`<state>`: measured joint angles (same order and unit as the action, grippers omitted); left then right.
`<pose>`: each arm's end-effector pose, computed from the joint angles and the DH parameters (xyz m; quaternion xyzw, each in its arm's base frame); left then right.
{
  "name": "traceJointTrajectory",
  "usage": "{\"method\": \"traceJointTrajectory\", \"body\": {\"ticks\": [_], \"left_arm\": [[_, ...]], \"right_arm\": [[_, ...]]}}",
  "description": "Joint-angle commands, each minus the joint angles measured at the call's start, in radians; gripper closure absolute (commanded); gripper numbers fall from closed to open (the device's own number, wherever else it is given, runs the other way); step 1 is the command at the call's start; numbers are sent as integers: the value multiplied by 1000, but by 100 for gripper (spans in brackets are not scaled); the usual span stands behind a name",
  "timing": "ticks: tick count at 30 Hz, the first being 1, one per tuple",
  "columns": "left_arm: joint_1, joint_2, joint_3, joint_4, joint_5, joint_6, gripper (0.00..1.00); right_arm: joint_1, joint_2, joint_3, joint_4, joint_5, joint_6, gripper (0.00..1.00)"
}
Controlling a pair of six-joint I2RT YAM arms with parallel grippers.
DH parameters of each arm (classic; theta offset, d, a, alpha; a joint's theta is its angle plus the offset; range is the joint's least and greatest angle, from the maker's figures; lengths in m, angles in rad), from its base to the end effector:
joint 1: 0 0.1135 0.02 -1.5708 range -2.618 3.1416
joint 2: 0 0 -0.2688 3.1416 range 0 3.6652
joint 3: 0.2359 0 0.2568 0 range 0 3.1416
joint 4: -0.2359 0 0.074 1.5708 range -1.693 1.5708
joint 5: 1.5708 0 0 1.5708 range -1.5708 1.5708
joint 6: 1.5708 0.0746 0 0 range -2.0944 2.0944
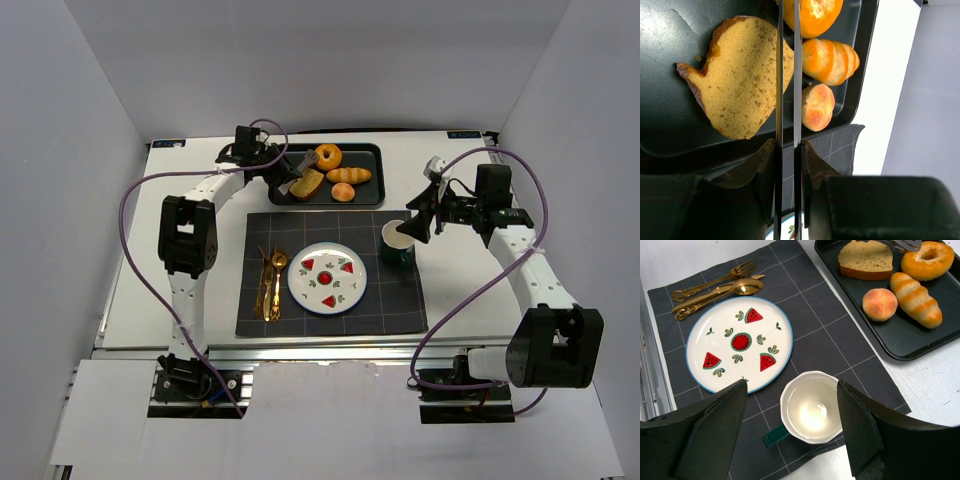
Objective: Place the bread
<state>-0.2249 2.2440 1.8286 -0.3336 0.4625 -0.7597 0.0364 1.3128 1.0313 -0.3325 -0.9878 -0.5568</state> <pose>0.5223 -0.1536 0.1820 -0.1475 0.8848 -0.3689 0.2433 0.2995 0.0732 0.2954 -0.4372 0.6837 0.3024 0.5000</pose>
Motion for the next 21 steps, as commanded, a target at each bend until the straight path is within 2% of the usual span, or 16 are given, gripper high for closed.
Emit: {"method": "traceJointTrajectory", "body": {"ticks": [1, 11, 17, 21], "left_arm": [[-2, -134, -20, 57, 7, -4, 100], [1, -334, -176, 131, 18, -16, 100], [-1, -498, -386, 139, 56, -12, 100], [-10, -711, -575, 52, 68, 31, 100]], "right_arm": [[-7, -33, -7, 26, -28, 3, 23], [-9, -57, -27, 16, -28, 0, 23], [-10, -66, -23, 15, -26, -11, 23], [-12, -78, -30, 27, -26, -12, 23]]}}
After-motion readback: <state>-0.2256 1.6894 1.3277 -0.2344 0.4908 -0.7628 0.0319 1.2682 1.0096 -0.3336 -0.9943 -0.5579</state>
